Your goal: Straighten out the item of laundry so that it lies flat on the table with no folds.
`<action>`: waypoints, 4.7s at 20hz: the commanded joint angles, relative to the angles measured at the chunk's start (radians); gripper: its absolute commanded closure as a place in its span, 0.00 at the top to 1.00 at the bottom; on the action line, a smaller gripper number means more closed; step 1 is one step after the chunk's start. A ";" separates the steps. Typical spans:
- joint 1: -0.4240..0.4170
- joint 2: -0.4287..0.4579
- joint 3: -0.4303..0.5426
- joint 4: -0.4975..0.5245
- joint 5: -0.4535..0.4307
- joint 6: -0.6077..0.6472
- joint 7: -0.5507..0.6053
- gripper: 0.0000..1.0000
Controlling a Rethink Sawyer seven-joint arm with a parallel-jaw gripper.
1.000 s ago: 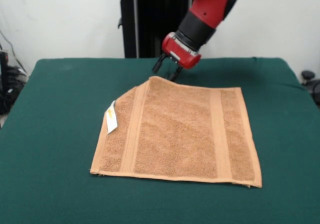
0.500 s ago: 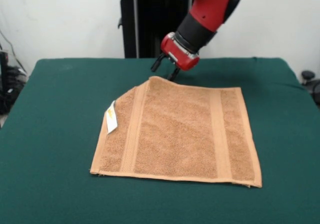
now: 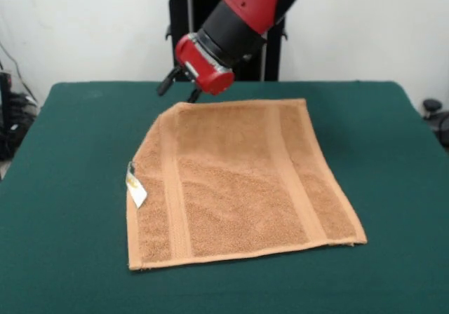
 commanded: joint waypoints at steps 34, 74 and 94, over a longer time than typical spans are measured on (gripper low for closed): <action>-0.085 -0.001 0.067 -0.116 -0.175 -0.134 -0.069 1.00; 0.024 0.256 -0.114 -0.104 -0.037 -0.384 0.091 1.00; -0.052 0.351 -0.017 -0.144 0.044 -0.565 0.087 1.00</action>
